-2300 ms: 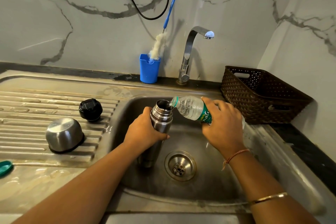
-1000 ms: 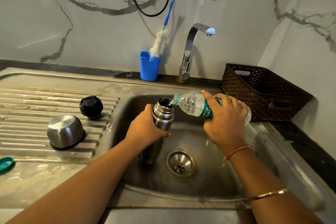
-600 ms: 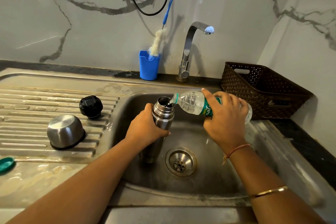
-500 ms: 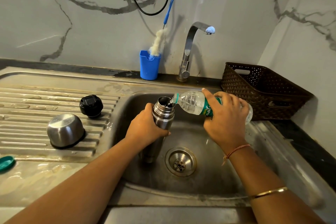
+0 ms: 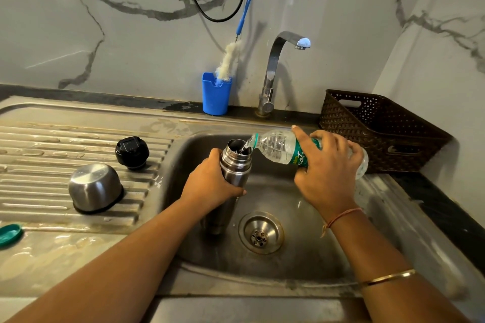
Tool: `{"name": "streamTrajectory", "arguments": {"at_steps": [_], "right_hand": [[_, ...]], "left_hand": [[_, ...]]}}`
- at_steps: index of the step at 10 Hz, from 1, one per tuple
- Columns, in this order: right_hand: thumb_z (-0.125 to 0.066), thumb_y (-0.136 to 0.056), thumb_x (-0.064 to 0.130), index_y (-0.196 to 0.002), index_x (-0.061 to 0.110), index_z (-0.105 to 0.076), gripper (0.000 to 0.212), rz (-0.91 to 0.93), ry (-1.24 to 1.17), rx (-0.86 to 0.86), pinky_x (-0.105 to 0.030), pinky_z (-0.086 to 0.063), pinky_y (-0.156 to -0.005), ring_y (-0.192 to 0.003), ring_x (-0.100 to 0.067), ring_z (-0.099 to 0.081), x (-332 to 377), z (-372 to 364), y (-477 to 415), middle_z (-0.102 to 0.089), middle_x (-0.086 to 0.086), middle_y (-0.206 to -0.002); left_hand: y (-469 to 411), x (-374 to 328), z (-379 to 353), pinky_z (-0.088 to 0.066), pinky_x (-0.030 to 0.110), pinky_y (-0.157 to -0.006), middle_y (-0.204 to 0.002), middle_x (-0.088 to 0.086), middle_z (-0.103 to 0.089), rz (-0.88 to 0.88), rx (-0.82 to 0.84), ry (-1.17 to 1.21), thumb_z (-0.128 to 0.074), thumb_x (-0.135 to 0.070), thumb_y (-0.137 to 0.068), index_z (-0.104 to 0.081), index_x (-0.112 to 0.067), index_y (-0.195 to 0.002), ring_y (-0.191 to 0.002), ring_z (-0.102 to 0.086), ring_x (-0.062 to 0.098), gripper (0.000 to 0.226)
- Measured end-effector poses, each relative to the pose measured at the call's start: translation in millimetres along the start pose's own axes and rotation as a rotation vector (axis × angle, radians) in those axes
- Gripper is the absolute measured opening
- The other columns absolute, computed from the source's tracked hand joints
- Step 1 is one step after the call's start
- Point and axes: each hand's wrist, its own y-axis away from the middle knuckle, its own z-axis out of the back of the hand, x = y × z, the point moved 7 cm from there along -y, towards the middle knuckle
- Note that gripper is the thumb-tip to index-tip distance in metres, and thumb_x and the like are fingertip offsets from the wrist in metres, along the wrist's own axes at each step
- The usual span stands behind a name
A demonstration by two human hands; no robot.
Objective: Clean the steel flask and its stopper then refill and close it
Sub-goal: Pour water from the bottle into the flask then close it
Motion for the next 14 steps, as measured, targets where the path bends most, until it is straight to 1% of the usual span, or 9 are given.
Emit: {"name": "streamTrajectory", "arguments": {"at_steps": [1,3,4,5,6,8,10,11,14], "right_hand": [[-0.072,-0.051,0.010,-0.127,0.026,-0.057,0.079,0.002,-0.009,0.004,-0.054,-0.035,-0.090,-0.100,-0.032,-0.053,0.1,-0.2,0.0,-0.058,-0.009,-0.105],[-0.072,-0.051,0.010,-0.128,0.027,-0.056,0.080,0.004,-0.014,0.009,-0.053,-0.035,-0.090,-0.101,-0.031,-0.051,0.4,-0.3,-0.6,-0.058,-0.009,-0.106],[-0.072,-0.051,0.011,-0.128,0.026,-0.056,0.079,0.001,-0.011,0.008,-0.053,-0.034,-0.090,-0.101,-0.032,-0.052,0.6,0.1,-1.0,-0.058,-0.009,-0.106],[-0.072,-0.051,0.010,-0.127,0.026,-0.057,0.080,0.000,-0.005,-0.003,-0.053,-0.034,-0.090,-0.101,-0.032,-0.052,1.3,1.4,-1.3,-0.059,-0.010,-0.106],[-0.072,-0.050,0.009,-0.127,0.025,-0.057,0.080,0.000,0.000,-0.014,-0.052,-0.035,-0.090,-0.100,-0.032,-0.052,1.1,2.8,-1.2,-0.059,-0.010,-0.105],[-0.071,-0.051,0.010,-0.128,0.026,-0.056,0.080,0.001,-0.002,-0.008,-0.052,-0.033,-0.091,-0.101,-0.032,-0.052,1.4,2.8,-0.9,-0.058,-0.010,-0.107],[-0.065,-0.054,0.012,-0.129,0.027,-0.055,0.077,0.007,-0.013,-0.003,-0.052,-0.033,-0.092,-0.101,-0.031,-0.051,2.8,2.9,-1.0,-0.058,-0.009,-0.107],[-0.070,-0.052,0.010,-0.128,0.027,-0.055,0.079,0.006,-0.015,-0.003,-0.052,-0.033,-0.091,-0.101,-0.031,-0.051,2.8,3.5,-1.2,-0.058,-0.009,-0.107],[-0.072,-0.052,0.010,-0.129,0.027,-0.056,0.080,0.007,-0.018,0.004,-0.050,-0.030,-0.092,-0.102,-0.031,-0.051,3.4,2.8,-1.2,-0.058,-0.009,-0.108]], "left_hand": [[0.1,-0.2,0.2,-0.040,0.023,-0.077,-0.115,-0.006,-0.059,0.002,-0.002,-0.002,-0.088,-0.031,-0.060,-0.042,-0.025,-0.113,-0.093,-0.049,0.006,0.071],[-0.4,0.8,0.4,-0.040,0.024,-0.078,-0.116,-0.004,-0.059,0.009,-0.010,-0.011,-0.088,-0.033,-0.059,-0.043,-0.023,-0.116,-0.103,-0.056,0.014,0.074],[-0.1,0.8,1.0,-0.040,0.024,-0.077,-0.114,-0.005,-0.059,0.003,-0.013,-0.015,-0.088,-0.033,-0.059,-0.041,-0.025,-0.110,-0.098,-0.055,0.011,0.070],[0.3,0.9,1.1,-0.040,0.024,-0.077,-0.113,-0.005,-0.060,0.000,-0.013,-0.012,-0.088,-0.033,-0.059,-0.040,-0.027,-0.107,-0.098,-0.055,0.011,0.069],[0.3,0.1,0.9,-0.040,0.024,-0.078,-0.114,-0.006,-0.060,-0.005,-0.015,-0.012,-0.088,-0.033,-0.059,-0.039,-0.027,-0.108,-0.101,-0.056,0.012,0.069],[-0.1,-0.2,1.1,-0.040,0.024,-0.076,-0.112,-0.006,-0.060,-0.018,-0.017,-0.013,-0.088,-0.034,-0.059,-0.038,-0.029,-0.105,-0.094,-0.053,0.009,0.068],[-0.7,0.7,0.5,-0.040,0.024,-0.077,-0.114,-0.006,-0.060,-0.016,-0.015,-0.014,-0.088,-0.035,-0.059,-0.043,-0.025,-0.114,-0.097,-0.055,0.010,0.072],[-0.3,0.1,-0.3,-0.040,0.024,-0.077,-0.113,-0.007,-0.060,-0.019,-0.012,-0.018,-0.088,-0.035,-0.059,-0.042,-0.025,-0.113,-0.094,-0.052,0.007,0.071],[-1.0,1.3,-0.6,-0.042,0.025,-0.077,-0.111,-0.008,-0.060,-0.016,-0.018,-0.019,-0.088,-0.036,-0.057,-0.042,-0.026,-0.109,-0.094,-0.054,0.009,0.070]]}}
